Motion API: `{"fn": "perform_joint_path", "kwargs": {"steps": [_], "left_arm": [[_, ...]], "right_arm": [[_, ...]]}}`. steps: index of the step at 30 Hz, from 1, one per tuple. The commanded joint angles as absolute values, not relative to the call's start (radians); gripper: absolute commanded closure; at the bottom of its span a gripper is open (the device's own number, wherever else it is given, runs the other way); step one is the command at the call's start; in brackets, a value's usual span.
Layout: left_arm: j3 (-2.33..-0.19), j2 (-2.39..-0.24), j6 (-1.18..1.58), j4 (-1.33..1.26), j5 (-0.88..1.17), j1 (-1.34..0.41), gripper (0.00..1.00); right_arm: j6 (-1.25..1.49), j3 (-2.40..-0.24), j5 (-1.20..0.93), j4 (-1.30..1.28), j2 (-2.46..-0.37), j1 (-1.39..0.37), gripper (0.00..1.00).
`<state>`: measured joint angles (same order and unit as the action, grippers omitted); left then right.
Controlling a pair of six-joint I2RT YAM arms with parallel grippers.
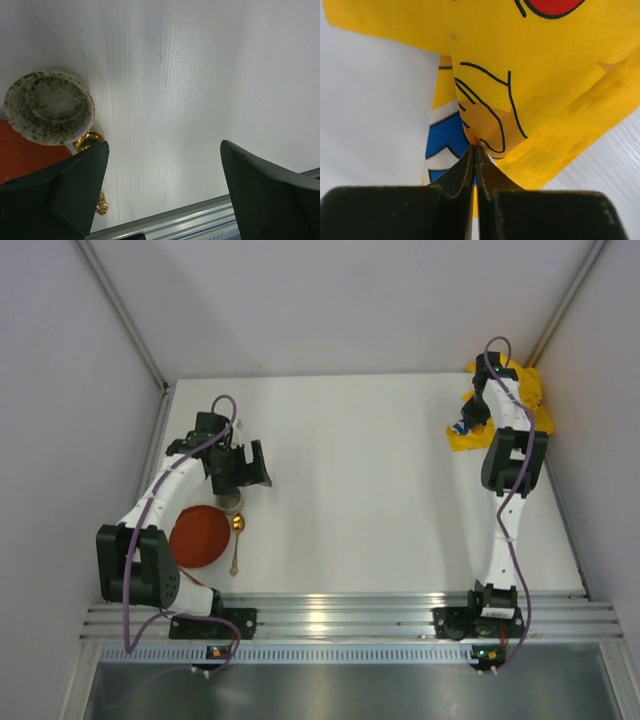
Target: Set the dinner table for one person
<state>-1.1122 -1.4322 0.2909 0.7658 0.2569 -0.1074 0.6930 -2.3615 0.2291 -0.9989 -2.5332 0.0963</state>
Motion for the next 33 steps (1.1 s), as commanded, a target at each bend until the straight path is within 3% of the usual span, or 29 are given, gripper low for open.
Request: {"fn": "perform_joint_path", "kwargs": {"steps": [1, 8, 15, 20, 21, 22, 23, 24, 33], "left_arm": [[-1.176, -1.466, 0.304, 0.747, 0.287, -0.118, 0.02], [-1.221, -1.489, 0.336, 0.721, 0.285, -0.166, 0.02], [-1.281, -1.549, 0.411, 0.669, 0.258, -0.294, 0.02], [-1.37, -1.655, 0.437, 0.644, 0.261, -0.406, 0.02], [-1.387, -1.672, 0.44, 0.643, 0.261, -0.422, 0.02], [-1.423, -1.71, 0.442, 0.637, 0.262, -0.451, 0.02], [-1.442, -1.732, 0.446, 0.627, 0.264, -0.465, 0.02], [-1.462, -1.753, 0.448, 0.623, 0.273, -0.477, 0.02], [-1.85, -2.11, 0.43, 0.699, 0.291, -0.696, 0.02]], "right_arm": [[0.582, -2.283, 0.255, -0.999, -2.378, 0.063, 1.0], [0.565, -1.895, 0.158, -0.917, -2.097, 0.008, 1.0], [0.589, -1.338, 0.092, -0.86, -1.569, -0.192, 1.0], [0.581, -1.138, 0.279, -1.09, -1.268, -0.157, 1.0], [0.563, -1.126, 0.293, -1.107, -1.2, -0.106, 0.88], [0.534, -1.115, 0.295, -1.12, -1.181, -0.083, 0.58], [0.525, -1.117, 0.293, -1.14, -1.16, -0.049, 0.09], [0.519, -1.12, 0.293, -1.147, -1.155, -0.038, 0.0], [0.56, -1.206, 0.236, -1.21, -1.112, -0.025, 0.0]]}}
